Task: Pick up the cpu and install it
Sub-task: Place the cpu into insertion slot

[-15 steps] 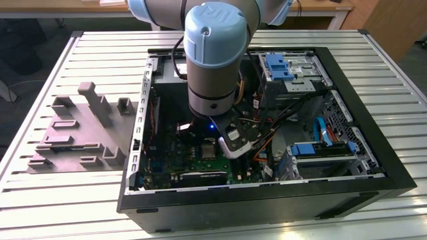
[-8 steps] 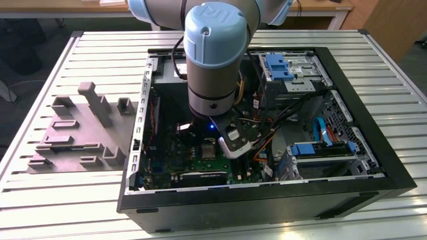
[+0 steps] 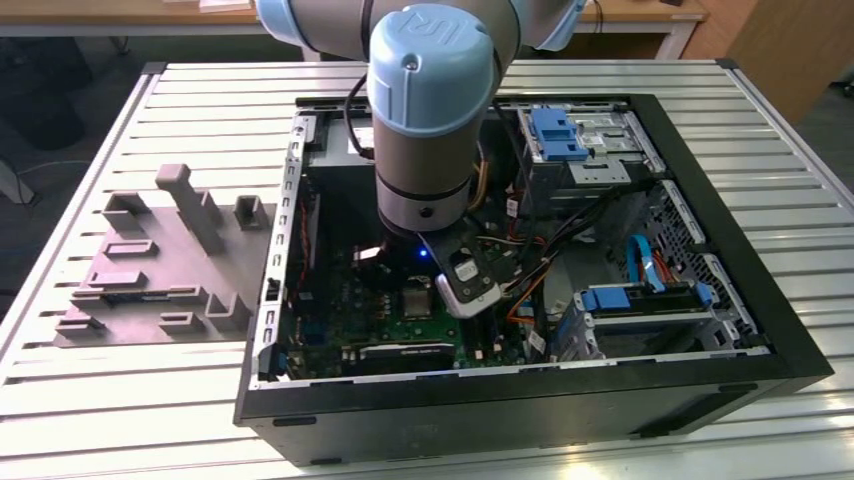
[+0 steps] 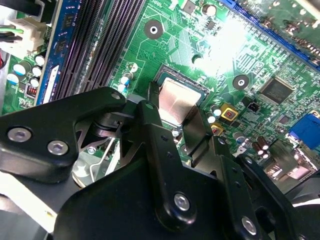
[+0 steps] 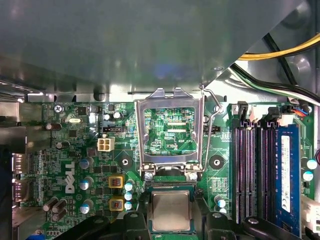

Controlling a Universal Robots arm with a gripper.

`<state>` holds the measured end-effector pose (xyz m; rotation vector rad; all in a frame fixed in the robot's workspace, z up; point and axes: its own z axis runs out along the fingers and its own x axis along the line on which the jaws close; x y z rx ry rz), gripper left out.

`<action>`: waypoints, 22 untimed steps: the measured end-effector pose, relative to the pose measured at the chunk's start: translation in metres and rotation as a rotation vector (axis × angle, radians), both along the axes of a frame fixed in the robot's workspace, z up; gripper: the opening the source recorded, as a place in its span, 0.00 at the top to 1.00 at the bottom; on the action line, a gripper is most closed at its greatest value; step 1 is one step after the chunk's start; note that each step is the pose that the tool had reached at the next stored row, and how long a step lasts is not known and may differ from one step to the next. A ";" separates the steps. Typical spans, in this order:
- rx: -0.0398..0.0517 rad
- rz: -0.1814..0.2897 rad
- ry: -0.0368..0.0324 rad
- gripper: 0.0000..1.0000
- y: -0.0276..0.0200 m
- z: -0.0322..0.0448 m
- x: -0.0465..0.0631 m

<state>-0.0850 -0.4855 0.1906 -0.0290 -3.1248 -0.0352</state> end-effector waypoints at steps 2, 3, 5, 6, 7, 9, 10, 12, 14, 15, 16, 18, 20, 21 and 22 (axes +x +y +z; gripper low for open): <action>0.0000 0.000 0.0000 0.56 0.0000 -0.0001 0.000; 0.0000 0.000 0.0000 0.56 0.0000 -0.0002 0.000; 0.0001 0.000 -0.0001 0.56 0.0000 -0.0002 0.000; 0.0003 0.000 -0.0001 0.55 0.0000 -0.0003 0.000; 0.0002 0.000 -0.0001 0.55 0.0000 -0.0003 0.000; 0.0002 0.000 -0.0001 0.49 0.0000 -0.0003 0.000; 0.0001 0.000 -0.0001 0.49 0.0000 -0.0003 0.000; 0.0000 0.000 -0.0001 0.49 0.0000 -0.0003 0.000; 0.0002 0.001 -0.0001 0.49 -0.0004 -0.0004 0.000; 0.0002 0.004 -0.0002 0.49 -0.0007 -0.0004 0.000; 0.0001 0.005 -0.0001 0.49 -0.0010 -0.0003 0.000; 0.0000 0.009 0.0000 0.50 -0.0018 -0.0003 0.000; 0.0001 0.017 0.0001 0.56 -0.0026 -0.0002 0.000; 0.0002 0.024 -0.0001 0.56 -0.0028 -0.0003 0.000; 0.0002 0.032 -0.0002 0.56 -0.0029 -0.0003 0.000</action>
